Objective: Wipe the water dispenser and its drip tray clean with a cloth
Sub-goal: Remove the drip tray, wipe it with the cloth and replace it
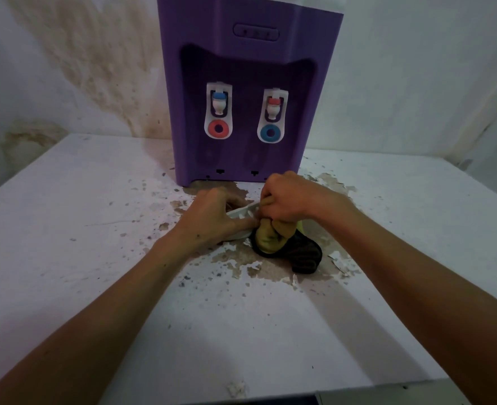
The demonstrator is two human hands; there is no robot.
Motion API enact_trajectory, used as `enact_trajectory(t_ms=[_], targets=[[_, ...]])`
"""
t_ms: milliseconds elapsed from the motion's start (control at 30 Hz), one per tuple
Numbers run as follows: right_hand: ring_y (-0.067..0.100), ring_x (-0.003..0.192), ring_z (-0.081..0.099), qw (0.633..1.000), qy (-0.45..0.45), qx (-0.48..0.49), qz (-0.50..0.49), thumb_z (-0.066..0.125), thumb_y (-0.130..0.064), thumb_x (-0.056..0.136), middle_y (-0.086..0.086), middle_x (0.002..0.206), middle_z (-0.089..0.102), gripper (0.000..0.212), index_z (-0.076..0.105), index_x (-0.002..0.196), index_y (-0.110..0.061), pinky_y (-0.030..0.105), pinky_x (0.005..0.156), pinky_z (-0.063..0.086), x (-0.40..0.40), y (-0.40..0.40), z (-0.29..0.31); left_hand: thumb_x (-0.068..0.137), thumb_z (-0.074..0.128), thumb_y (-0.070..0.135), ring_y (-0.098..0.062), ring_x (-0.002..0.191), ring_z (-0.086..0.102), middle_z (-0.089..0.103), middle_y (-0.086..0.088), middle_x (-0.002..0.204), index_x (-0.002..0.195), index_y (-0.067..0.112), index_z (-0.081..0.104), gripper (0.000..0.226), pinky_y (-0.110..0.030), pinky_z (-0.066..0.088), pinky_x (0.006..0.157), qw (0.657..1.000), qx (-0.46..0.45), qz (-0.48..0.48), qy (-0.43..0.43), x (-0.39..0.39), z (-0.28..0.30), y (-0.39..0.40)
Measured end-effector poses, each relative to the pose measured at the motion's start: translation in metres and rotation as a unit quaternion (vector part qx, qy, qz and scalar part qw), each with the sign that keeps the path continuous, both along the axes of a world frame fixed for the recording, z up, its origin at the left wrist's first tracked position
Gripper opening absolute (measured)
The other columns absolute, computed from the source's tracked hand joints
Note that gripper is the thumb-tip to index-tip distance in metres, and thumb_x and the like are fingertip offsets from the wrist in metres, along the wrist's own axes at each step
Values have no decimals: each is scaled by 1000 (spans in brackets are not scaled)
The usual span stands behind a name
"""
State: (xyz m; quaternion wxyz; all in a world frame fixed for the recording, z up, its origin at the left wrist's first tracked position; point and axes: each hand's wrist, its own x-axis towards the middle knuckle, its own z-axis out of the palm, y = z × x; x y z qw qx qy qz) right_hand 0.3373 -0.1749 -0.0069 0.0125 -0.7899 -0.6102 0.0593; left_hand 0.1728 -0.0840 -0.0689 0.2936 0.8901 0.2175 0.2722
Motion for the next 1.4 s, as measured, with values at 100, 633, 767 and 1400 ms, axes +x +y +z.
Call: enact_trajectory(t_ms=[100, 633, 767, 1400], targets=[[19, 94, 54, 999, 36, 11, 5, 73, -29, 86, 2, 107, 61, 21, 74, 107, -26, 30, 74, 45, 2, 0, 5, 67, 61, 72, -4, 71, 66, 74, 11, 81, 90, 28, 79, 53, -41, 57, 65, 1000, 11, 15, -2, 2, -2, -3], [18, 96, 47, 996, 10, 78, 40, 69, -10, 85, -3, 96, 58, 21, 71, 98, -26, 39, 88, 50, 2, -7, -1, 71, 72, 65, -5, 69, 66, 72, 12, 75, 80, 28, 76, 38, -42, 56, 62, 999, 23, 38, -23, 5, -10, -3], [18, 95, 49, 998, 17, 53, 37, 71, -12, 84, 0, 100, 59, 23, 63, 87, -34, 37, 87, 51, 1, -3, 4, 68, 71, 69, -1, 69, 64, 70, 15, 75, 79, 31, 74, 40, -39, 57, 63, 999, 23, 28, -18, 5, -7, -3], [18, 95, 63, 995, 19, 90, 39, 72, -15, 84, -8, 91, 67, 15, 76, 93, -26, 29, 82, 50, 9, -28, 19, 63, 68, 75, -3, 70, 66, 73, 13, 81, 88, 26, 76, 56, -40, 59, 64, 999, 20, 38, 1, 3, -6, -2]])
